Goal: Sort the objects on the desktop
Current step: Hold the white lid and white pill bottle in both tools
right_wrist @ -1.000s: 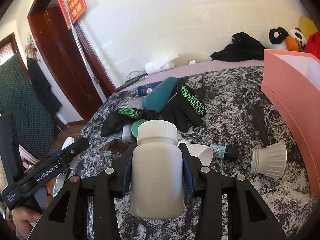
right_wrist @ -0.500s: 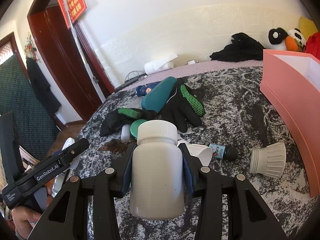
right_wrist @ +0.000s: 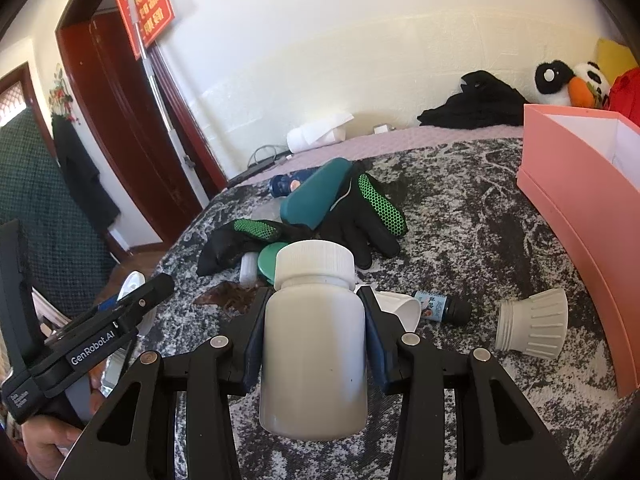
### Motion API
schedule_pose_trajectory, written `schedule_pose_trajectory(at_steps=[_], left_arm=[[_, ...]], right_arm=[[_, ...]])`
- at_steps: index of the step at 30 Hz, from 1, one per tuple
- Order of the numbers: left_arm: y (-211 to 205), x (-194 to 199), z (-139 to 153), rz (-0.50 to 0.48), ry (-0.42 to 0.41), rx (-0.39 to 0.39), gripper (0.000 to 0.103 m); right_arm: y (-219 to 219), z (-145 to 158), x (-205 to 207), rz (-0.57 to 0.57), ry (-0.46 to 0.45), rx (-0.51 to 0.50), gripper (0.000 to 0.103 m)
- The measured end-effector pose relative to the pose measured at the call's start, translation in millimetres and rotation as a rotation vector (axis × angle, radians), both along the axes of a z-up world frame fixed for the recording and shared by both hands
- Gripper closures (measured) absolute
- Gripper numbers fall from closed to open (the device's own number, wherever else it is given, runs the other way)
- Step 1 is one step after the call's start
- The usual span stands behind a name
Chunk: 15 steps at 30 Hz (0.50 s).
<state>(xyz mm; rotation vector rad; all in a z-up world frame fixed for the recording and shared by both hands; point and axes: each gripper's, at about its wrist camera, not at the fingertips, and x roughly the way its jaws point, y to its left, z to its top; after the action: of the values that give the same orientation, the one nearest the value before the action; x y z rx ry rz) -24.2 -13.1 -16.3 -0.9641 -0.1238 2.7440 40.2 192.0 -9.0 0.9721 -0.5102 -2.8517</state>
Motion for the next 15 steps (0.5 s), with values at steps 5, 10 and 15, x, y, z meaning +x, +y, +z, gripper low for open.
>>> schedule_pose_trajectory(at_steps=[5, 10, 15], left_arm=[[6, 1, 2, -0.009, 0.003, 0.003, 0.038], [13, 5, 6, -0.020, 0.008, 0.007, 0.038], [22, 16, 15, -0.035, 0.029, 0.002, 0.038]], right_arm=[[1, 2, 1, -0.004, 0.008, 0.005, 0.058], [3, 3, 3, -0.007, 0.013, 0.012, 0.058], [4, 6, 8, -0.010, 0.024, 0.020, 0.058]])
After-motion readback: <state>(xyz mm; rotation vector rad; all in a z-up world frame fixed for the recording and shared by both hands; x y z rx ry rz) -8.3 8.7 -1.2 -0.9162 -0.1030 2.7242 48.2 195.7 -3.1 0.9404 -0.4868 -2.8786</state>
